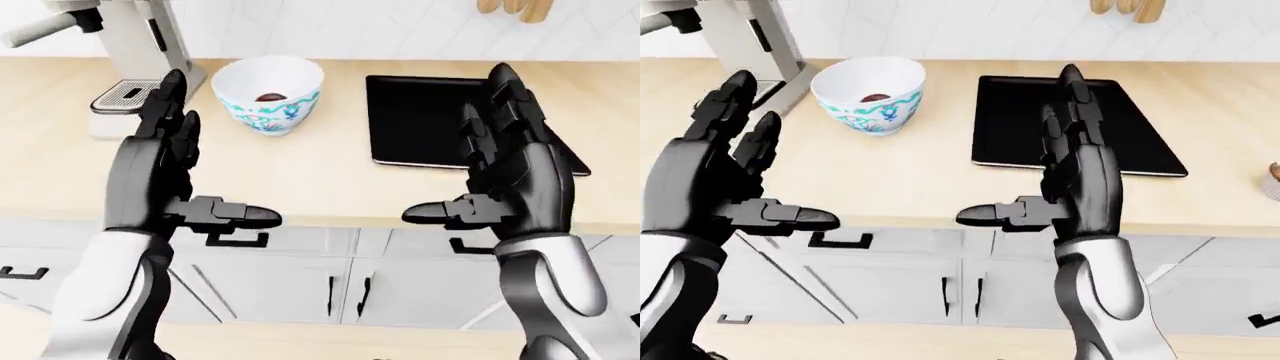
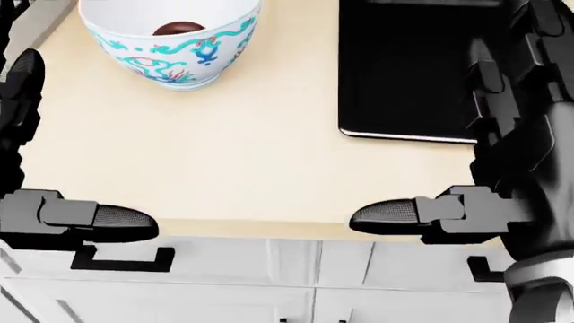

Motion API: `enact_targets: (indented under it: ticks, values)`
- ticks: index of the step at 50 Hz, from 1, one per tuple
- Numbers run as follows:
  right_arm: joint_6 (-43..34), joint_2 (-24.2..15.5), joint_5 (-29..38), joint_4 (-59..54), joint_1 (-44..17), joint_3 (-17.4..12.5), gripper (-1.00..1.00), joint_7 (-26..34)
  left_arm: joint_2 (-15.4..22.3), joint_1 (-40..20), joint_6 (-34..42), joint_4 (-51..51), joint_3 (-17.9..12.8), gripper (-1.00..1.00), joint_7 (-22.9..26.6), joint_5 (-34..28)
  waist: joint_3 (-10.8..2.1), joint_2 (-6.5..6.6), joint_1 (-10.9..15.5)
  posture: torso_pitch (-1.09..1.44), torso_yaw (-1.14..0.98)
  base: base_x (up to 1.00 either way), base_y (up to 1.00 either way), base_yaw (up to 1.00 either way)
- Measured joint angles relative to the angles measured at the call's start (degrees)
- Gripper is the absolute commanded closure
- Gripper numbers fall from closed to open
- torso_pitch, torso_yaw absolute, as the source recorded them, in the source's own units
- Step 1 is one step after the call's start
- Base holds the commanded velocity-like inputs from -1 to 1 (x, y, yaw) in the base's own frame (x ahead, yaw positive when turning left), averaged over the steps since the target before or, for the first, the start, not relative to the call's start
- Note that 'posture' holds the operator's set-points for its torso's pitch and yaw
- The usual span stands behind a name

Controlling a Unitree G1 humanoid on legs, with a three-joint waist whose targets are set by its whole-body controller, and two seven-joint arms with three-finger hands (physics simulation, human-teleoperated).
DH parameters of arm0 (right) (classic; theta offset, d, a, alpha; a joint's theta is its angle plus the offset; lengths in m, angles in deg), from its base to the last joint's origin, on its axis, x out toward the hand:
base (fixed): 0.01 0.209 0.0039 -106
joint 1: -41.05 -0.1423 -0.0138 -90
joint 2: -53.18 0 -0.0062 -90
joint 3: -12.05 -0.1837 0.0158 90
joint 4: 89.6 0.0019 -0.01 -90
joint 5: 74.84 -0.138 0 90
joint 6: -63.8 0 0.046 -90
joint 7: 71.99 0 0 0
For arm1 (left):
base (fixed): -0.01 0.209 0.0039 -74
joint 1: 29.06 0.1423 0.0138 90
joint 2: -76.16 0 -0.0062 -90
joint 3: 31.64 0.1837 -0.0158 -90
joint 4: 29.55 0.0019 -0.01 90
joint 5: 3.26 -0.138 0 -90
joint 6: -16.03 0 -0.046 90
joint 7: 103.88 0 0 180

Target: Pick up the bowl with donut and place it on the tray. Pick up the cupcake and place it on the tray.

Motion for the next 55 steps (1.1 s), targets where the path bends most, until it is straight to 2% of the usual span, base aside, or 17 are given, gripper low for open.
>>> enact_targets:
  ticks: [1,2,6,11,14,17,20,24,29,33,35,40,43,46,50,55]
  values:
    - [-0.1,-0.1,-0.4,0.4,-0.3,-0.1,-1.0,-0.1,0.2,-0.4,0.2,-0.2,-0.2,-1.0,0.0,0.0,-0.53,-1.32,0.1,0.0,0.0,0.0,0.0,0.0]
    - [-0.1,-0.5,-0.7,0.6,-0.6,-0.4,-1.0,-0.2,-0.1,-0.5,0.3,-0.3,-0.3,-1.0,-0.1,0.1,-1.05,-1.79,-0.2,0.0,0.0,0.0,0.0,0.0]
    - [-1.2,-0.7,-0.9,-1.2,0.3,-1.1,-1.0,-1.1,-0.3,0.0,2.0,0.9,0.4,-1.0,0.4,1.1,-1.21,0.89,-1.7,0.0,0.0,0.07,0.0,0.0]
    - [-1.6,-0.8,-0.9,-1.4,0.1,-0.6,-1.0,-1.5,0.4,-0.6,2.2,0.0,-1.0,-1.0,0.5,1.7,-2.4,2.36,-2.3,0.0,0.0,0.25,0.0,0.0]
    - [-0.2,-0.8,-1.5,0.5,-0.6,-0.4,-1.0,-1.2,0.9,-0.9,1.4,-1.5,-2.2,-1.0,0.1,1.6,-2.8,4.06,-2.3,0.0,0.0,0.11,0.0,0.0]
    - [0.4,-0.6,-2.3,0.5,0.1,-0.1,-1.0,-1.0,1.1,-0.6,1.8,-1.6,-3.2,-1.0,-0.3,1.7,-2.55,2.33,-2.4,0.0,0.0,0.0,0.0,0.0]
    - [-0.4,-0.8,-2.6,-0.4,0.5,-0.5,-1.0,-1.2,1.2,-0.1,3.2,-1.4,-3.8,-1.0,-0.3,2.3,-2.06,1.56,-2.5,0.0,0.0,0.0,0.0,0.0]
    - [-1.4,-1.1,-2.7,-0.1,0.2,-0.6,-1.0,-1.9,1.4,-0.1,3.6,-1.5,-4.2,-1.0,-0.5,3.4,-2.45,0.61,-2.3,0.0,0.0,0.0,0.0,0.0]
    - [-2.2,-1.6,-3.0,0.4,-1.0,-1.2,-1.0,-2.2,1.8,-0.1,3.2,-1.8,-4.4,-1.0,-0.9,5.0,-2.57,0.76,-2.2,0.0,0.0,0.0,0.0,0.0]
    - [-6.2,-3.3,-5.0,2.9,-4.2,-2.9,-1.0,-3.5,3.5,-0.2,3.1,-1.9,-6.4,-1.0,-2.9,8.4,-2.61,0.66,-2.2,0.0,0.0,0.0,0.0,0.0]
    - [-8.5,-4.1,-6.0,4.5,-5.9,-2.9,-1.0,-4.3,4.7,0.2,2.8,-2.0,-7.4,-1.0,-4.9,11.2,-2.62,0.52,-2.2,0.0,0.0,0.0,0.0,0.0]
    - [-18.0,-7.8,-8.5,5.7,-16.2,-2.6,-1.0,-6.4,9.4,2.1,1.6,-1.9,-10.8,-1.0,-12.7,23.2,-2.35,0.56,-2.2,0.0,0.0,0.0,0.0,0.0]
    - [-23.3,-10.0,-7.4,3.4,-23.4,0.9,-1.0,-7.0,11.6,3.3,0.5,-2.0,-11.6,-1.0,-17.6,29.7,-2.13,0.77,-2.3,0.0,0.0,0.0,0.0,0.0]
    - [-26.9,-11.7,-3.3,-0.3,-29.3,7.3,-1.0,-5.7,12.5,4.2,-0.7,-2.3,-11.6,-1.0,-20.4,33.6,-1.7,1.15,-2.4,0.0,0.0,0.0,0.0,0.0]
    - [-29.9,-11.8,5.6,-5.5,-37.3,16.5,-1.0,-1.3,12.7,4.6,-1.3,-2.2,-11.7,-1.0,-21.5,35.4,-0.87,1.74,-2.6,0.0,0.0,0.0,0.0,0.0]
    - [-29.0,-9.2,19.8,-12.3,-44.6,24.6,-1.0,7.8,12.8,4.9,-1.7,-2.2,-11.9,-1.0,-21.7,35.8,-0.17,2.47,-2.8,0.0,0.0,0.0,0.0,0.0]
